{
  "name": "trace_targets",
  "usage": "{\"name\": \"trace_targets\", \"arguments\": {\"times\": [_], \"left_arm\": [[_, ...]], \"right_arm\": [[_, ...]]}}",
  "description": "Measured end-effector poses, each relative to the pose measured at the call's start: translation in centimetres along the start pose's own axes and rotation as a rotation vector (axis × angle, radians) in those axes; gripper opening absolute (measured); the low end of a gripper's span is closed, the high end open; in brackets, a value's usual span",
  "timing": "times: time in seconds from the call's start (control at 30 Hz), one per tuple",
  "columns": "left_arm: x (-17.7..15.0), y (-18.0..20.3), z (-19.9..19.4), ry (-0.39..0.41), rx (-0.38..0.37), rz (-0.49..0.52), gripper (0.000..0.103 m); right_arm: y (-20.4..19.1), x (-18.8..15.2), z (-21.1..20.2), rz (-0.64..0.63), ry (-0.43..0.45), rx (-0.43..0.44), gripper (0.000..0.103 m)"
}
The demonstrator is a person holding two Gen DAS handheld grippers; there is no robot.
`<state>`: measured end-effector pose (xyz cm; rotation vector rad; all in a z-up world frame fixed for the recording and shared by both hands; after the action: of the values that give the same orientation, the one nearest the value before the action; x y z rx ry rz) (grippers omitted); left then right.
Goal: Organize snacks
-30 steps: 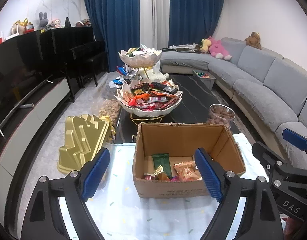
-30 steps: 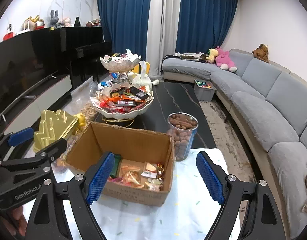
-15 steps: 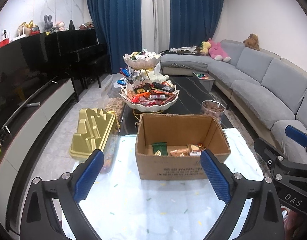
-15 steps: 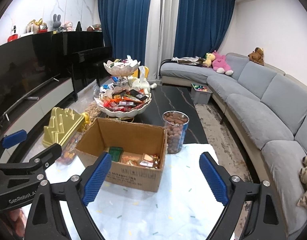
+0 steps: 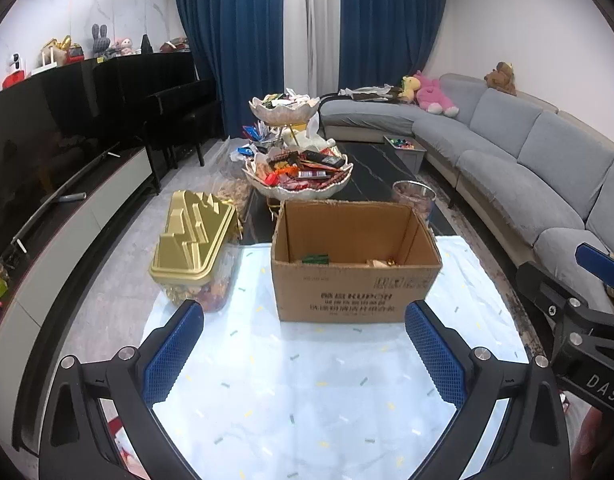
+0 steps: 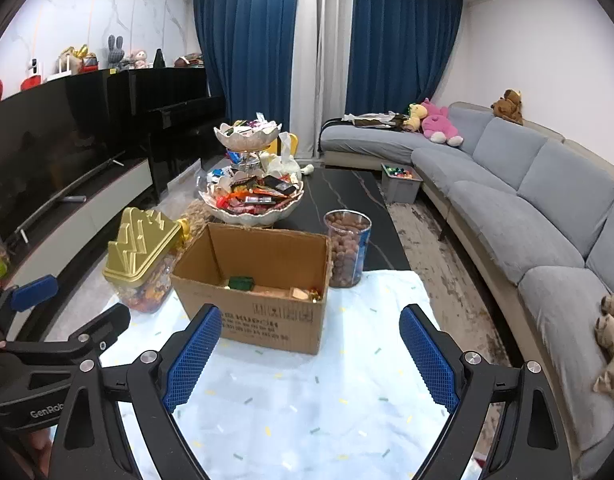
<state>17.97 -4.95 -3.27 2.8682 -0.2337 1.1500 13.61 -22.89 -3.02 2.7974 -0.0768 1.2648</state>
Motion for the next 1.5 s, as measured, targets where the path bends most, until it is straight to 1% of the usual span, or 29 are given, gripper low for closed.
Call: {"name": "trace_targets", "arguments": {"times": [0.23,0.5,0.67,0.87,1.0,1.17,1.27,1.4,1.5], "left_arm": [[-2.5,0.8,-2.6,-0.008,-0.004,0.009,0.102],[-5.5,0.9,-5.1,-0.009,0.014,0.008,0.102],[-7.3,0.7,-6.6,-0.019,0.011,-0.017,0.102],[-9.7,0.1,-8.8,-0.039,0.047,-0.040,0.103],[-11.0,-0.1,-10.2,-0.048,0.039,-0.052,0.103],[-12.5,-0.5,-11.5,-0.043,0.037,-0.099,0.103],[-13.0,-0.7,-12.0,-0.045,0.041,-0.109,0.103],[-13.5,-0.9,-13.1,-0.017,0.060,-0.119,0.103],[-13.7,-1.0,-13.5,0.001,0.073,-0.126,0.103]], "right_arm": [[0.7,-2.0,-2.7,0.024,0.003,0.012,0.091],[1.2,-4.4,-5.0,0.020,-0.010,0.009,0.091],[1.2,-5.9,-6.5,0.017,-0.017,0.012,0.091],[0.9,-7.8,-8.5,0.007,-0.042,0.023,0.091],[0.9,-8.4,-9.7,0.010,-0.060,0.039,0.091],[1.0,-9.4,-10.9,0.024,-0.086,0.057,0.091],[0.9,-9.9,-11.7,0.027,-0.072,0.046,0.091],[1.0,-10.2,-12.6,0.035,-0.046,0.026,0.091],[0.9,-10.2,-12.8,0.029,-0.048,0.029,0.091]]}}
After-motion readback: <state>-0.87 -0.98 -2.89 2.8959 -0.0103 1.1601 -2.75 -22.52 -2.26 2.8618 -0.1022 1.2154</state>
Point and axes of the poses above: each gripper's, at about its wrist camera, not at the fingertips, and z roughly the way its jaws point, y to its right, x to its top, the point moved 1 cm from there along z, roughly the way its jaws point, and after that the axes turned 7 degrees about -y, right-handed, at the moved point
